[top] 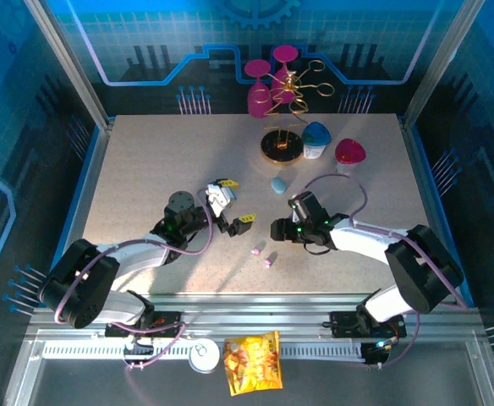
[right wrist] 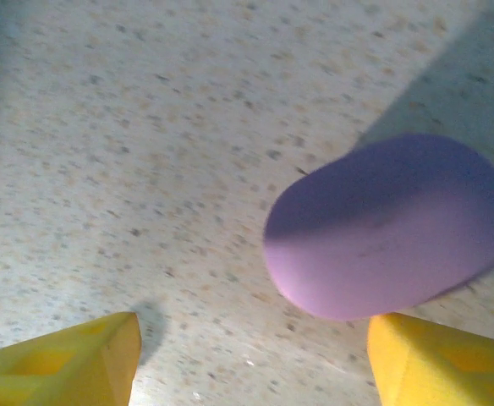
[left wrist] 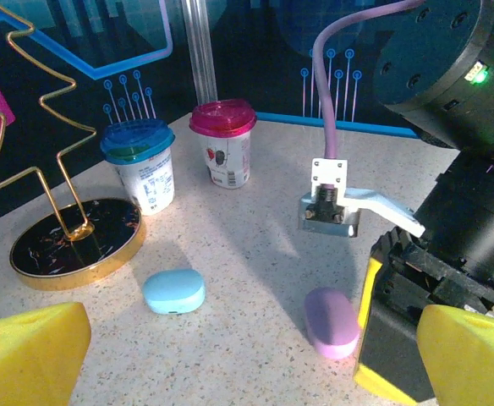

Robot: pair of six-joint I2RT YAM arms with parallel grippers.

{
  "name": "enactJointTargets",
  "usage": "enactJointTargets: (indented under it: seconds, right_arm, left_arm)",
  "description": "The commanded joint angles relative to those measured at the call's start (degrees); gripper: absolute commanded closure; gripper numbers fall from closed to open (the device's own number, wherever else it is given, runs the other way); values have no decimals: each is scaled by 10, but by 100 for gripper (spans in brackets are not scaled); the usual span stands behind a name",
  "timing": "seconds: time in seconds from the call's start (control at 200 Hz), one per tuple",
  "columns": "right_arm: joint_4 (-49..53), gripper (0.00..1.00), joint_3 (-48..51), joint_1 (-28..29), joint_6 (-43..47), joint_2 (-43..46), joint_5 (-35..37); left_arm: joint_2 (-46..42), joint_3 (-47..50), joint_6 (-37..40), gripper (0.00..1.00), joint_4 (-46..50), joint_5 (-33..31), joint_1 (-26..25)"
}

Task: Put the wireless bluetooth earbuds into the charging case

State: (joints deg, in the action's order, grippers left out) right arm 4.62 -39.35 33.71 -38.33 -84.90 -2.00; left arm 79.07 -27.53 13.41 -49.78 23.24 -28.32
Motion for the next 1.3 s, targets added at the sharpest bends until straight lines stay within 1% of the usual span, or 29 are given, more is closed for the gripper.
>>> enactJointTargets:
  seconds: [0.0,0.125,0.19,0.255,0.335,0.42,0.51,0.635,0.785,0.951,1.056,1.201,1.296]
  right_arm:
    - [-36,29,-20,4,26,9,-20]
    - [13,29,-23,-15,59,38,19]
    - [32,28,-25,-39,74,40,15]
    - [37,25,-29,-70,88,25,-11]
    - [32,23,-40,-93,105,-3,-33]
    - [20,19,-56,-104,123,-36,-60]
    - [6,16,-76,-106,148,-70,-105]
    - [-13,17,-84,-107,166,-96,-146]
    - [-26,20,-58,-98,170,-88,-176]
    - [-13,22,-20,-80,171,-47,-174]
    - [6,25,-15,-65,189,-25,-172]
    - [48,28,-33,-52,223,-12,-104]
    - [61,27,-53,-50,238,-24,-77]
  left_arm:
    - [-12,-14,-12,1,6,4,-3]
    - [-17,-7,-10,1,7,-1,-3]
    - [-16,-8,-8,1,9,-1,-3]
    - [-11,-11,-7,1,6,0,-3]
    - [-2,-15,-10,1,-1,5,-3]
    - [4,-17,-14,1,-6,8,-3]
    - [0,-15,-14,1,-5,9,-3]
    - [-11,-11,-7,1,7,1,-3]
    - [-22,-5,0,1,20,-5,-3]
    - [-31,-6,26,1,67,-8,-3]
    - [-37,-5,30,1,78,-7,-2]
    - [-32,-9,27,1,82,0,-2]
    - [-28,-11,26,1,79,2,-2]
